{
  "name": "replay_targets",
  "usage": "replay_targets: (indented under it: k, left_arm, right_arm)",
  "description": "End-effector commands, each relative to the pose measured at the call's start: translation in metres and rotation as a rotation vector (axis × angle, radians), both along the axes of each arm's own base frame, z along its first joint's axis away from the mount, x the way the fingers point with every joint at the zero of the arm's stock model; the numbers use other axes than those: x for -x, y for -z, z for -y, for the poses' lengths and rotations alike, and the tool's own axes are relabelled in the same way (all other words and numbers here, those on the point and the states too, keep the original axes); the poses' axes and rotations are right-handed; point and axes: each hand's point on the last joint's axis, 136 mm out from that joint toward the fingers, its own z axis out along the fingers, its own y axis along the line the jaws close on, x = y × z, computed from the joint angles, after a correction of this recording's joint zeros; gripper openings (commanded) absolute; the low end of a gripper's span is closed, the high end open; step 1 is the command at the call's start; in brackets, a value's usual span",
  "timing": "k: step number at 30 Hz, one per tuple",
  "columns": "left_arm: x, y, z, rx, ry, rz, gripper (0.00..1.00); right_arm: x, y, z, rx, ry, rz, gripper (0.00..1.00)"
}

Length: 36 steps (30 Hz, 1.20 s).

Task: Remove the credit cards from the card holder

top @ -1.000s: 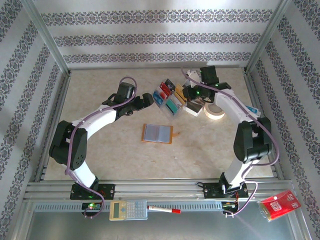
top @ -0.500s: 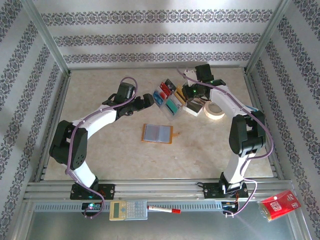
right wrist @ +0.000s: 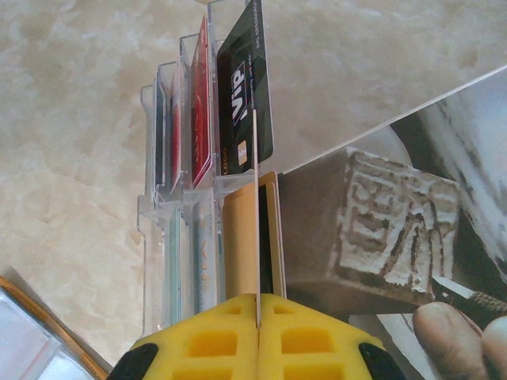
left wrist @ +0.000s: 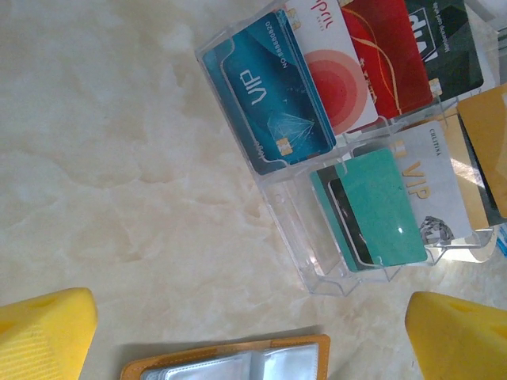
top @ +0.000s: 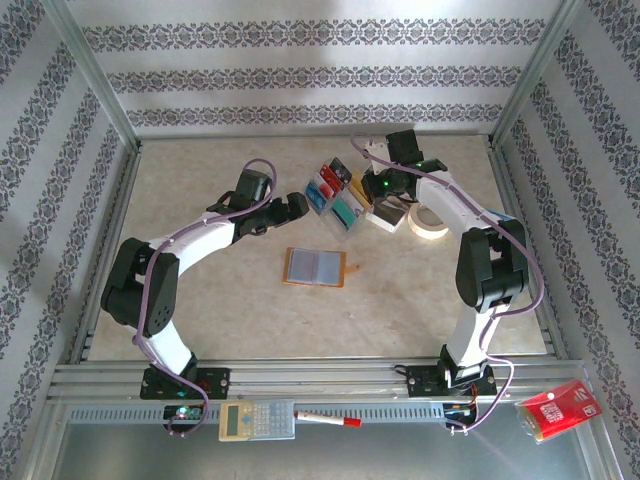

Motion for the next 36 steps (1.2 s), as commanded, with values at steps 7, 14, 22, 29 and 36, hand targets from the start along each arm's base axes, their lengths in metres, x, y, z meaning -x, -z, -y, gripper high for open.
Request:
replay_targets:
  k: [7, 14, 22, 29, 36]
  left_arm:
    - [-0.005, -0.007, -0.003, 0.030, -0.011, 0.033, 1.00]
    - [-0.005, -0.009, -0.003, 0.040, -0.010, 0.035, 1.00]
    - [-0.003, -0.018, -0.006, 0.058, -0.020, 0.056, 1.00]
    - [0.010, -0.033, -0.016, 0.069, -0.033, 0.102, 1.00]
    - [0.027, -0.025, -0.059, 0.053, -0.124, 0.092, 1.00]
  right_arm:
    - [0.008, 0.003, 0.001, 0.014, 0.012, -0.002, 0.04]
    - [0.001, 0.001, -0.001, 0.009, 0.031, 0.003, 0.12]
    - [0.006, -0.020, 0.002, -0.003, 0.060, 0.041, 0.27]
    - [0.036, -0.053, 0.005, -0.100, 0.156, 0.044, 0.38]
    - [0.089, -0.042, -0.021, -0.206, 0.251, -0.042, 0.50]
